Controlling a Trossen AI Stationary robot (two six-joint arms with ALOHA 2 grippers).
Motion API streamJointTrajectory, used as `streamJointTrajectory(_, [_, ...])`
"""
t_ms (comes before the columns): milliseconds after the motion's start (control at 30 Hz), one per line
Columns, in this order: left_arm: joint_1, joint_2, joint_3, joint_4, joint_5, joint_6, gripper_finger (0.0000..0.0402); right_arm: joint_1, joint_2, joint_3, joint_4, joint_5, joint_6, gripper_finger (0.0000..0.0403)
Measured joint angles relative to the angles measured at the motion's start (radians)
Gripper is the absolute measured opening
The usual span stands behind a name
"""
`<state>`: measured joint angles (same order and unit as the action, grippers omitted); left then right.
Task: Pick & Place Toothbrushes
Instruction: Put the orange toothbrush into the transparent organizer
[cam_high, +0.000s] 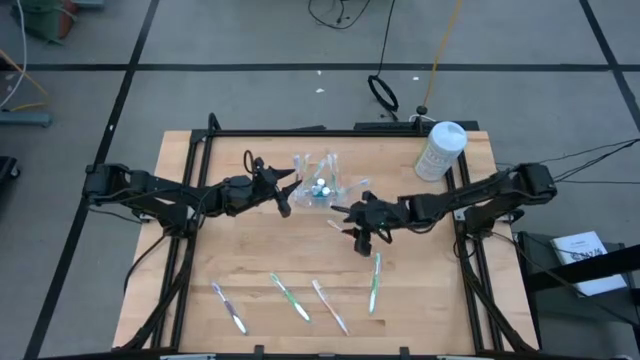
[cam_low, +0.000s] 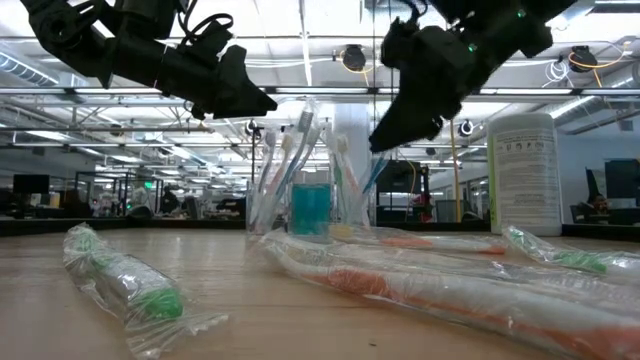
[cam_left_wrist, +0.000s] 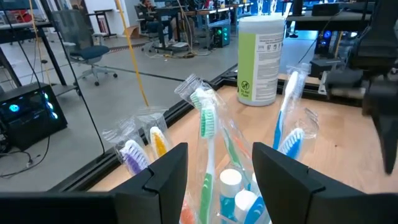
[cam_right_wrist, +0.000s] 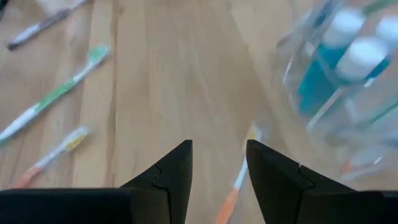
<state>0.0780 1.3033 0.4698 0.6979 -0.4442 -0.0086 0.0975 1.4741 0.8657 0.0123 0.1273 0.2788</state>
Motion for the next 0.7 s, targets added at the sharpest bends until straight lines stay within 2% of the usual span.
streamJointTrajectory(133, [0.000,0.000,0.000,0.000,0.000,-0.024,0.0186,0.003,0.054,-0.030,0.001,0.006,0.027,0.0141])
streamJointTrajectory(267, [0.000,0.000,0.000,0.000,0.000,-0.026,0.0186,-0.018,0.114,-0.068,0.077,0.061,0.026,0.0141])
streamJointTrajectory(467, [0.000,0.000,0.000,0.001,0.000,-0.024,0.0186,-0.055,0.207,-0.099,0.286,-0.014,0.083,0.0141])
streamJointTrajectory(700, [0.000,0.000,0.000,0.001,0.000,-0.022,0.0186,-0.063,0.324,-0.100,0.327,-0.021,0.049,0.0141])
